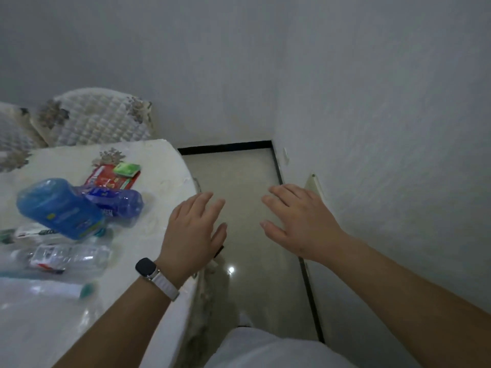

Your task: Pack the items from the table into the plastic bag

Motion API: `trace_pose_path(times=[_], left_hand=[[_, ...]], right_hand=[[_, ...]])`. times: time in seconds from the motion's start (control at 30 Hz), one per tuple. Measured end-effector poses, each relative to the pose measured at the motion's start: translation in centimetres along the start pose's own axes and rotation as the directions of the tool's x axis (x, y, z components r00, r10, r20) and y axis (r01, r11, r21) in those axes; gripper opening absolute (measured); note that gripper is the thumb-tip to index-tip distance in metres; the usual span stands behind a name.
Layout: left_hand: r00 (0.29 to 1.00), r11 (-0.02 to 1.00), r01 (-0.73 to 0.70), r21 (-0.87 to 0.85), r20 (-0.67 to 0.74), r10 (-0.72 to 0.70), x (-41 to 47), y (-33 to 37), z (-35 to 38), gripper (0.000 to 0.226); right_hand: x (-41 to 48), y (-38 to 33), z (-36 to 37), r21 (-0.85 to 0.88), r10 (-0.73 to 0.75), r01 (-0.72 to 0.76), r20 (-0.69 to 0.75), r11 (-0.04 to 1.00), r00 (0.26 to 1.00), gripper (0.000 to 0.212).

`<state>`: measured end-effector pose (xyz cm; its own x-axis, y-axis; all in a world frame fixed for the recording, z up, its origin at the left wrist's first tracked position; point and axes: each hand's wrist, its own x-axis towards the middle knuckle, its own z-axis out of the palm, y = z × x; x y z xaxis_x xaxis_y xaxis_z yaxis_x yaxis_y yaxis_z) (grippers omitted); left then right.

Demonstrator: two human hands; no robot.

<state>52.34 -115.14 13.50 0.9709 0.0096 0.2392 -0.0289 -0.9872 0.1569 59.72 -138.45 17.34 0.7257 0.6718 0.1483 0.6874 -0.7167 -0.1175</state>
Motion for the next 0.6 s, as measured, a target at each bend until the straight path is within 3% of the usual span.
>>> trace_pose_path(times=[0.2, 0.33, 0.6], left_hand=[[0.988, 0.992, 0.124, -0.012, -0.088, -0.125, 3.7, -5.0, -0.3, 0.049], [0.963, 0.965, 0.262, 0.022, -0.061, -0.261, 4.1, -7.7, 0.5, 0.049], [0.812, 0.808, 0.584, 0.081, -0.082, -0.578, 5.1, -12.1, 0.5, 0.05]], right_hand=[[8.5, -0.6, 1.8, 0.035, -0.109, 0.106, 0.079, 0.994, 0.991, 0.056], [14.0, -0.9, 3.6, 0.067, -0.229, 0.223, 0.102, 0.973, 0.968, 0.056], [25.1, -1.4, 8.4, 0.204, -0.5, 0.476, 0.09, 0.856, 0.861, 0.052]])
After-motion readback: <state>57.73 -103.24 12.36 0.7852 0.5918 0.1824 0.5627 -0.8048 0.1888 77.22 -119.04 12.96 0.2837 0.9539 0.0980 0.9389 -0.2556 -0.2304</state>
